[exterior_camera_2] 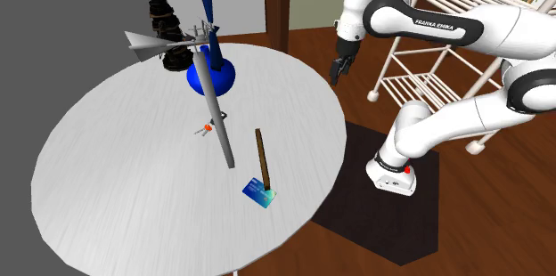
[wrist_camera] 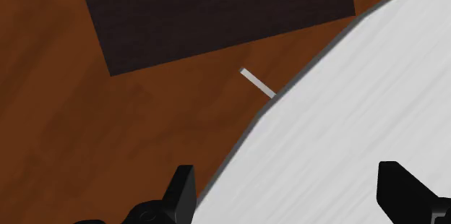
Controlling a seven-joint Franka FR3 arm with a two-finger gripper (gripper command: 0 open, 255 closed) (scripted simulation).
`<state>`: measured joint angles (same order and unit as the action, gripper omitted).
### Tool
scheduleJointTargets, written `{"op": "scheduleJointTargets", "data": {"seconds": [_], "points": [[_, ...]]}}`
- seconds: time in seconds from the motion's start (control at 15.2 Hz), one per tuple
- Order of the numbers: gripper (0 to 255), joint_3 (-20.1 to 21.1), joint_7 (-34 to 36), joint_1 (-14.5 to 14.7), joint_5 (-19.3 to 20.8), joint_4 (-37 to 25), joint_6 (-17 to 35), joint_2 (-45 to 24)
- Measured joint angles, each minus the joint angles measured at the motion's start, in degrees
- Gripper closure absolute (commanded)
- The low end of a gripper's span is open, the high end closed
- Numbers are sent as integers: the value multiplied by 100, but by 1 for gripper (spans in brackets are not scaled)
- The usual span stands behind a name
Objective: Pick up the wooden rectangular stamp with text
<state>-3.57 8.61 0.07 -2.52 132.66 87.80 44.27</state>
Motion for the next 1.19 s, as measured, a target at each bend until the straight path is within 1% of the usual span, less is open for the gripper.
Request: {"op": "scheduleJointTargets", "data": {"seconds": [0.07, 0.2, 0.53, 0.99, 1.19], "points": [[0, 0, 0, 0, 0, 0, 0, 0], [0, 183, 284, 6, -121, 46, 7, 48], [0, 930, 1459, 42, -632, 69, 105, 31], [0, 2001, 3139, 18, -1241, -275, 436, -493], [0, 2467, 3885, -44, -1405, -611, 562, -865]]}}
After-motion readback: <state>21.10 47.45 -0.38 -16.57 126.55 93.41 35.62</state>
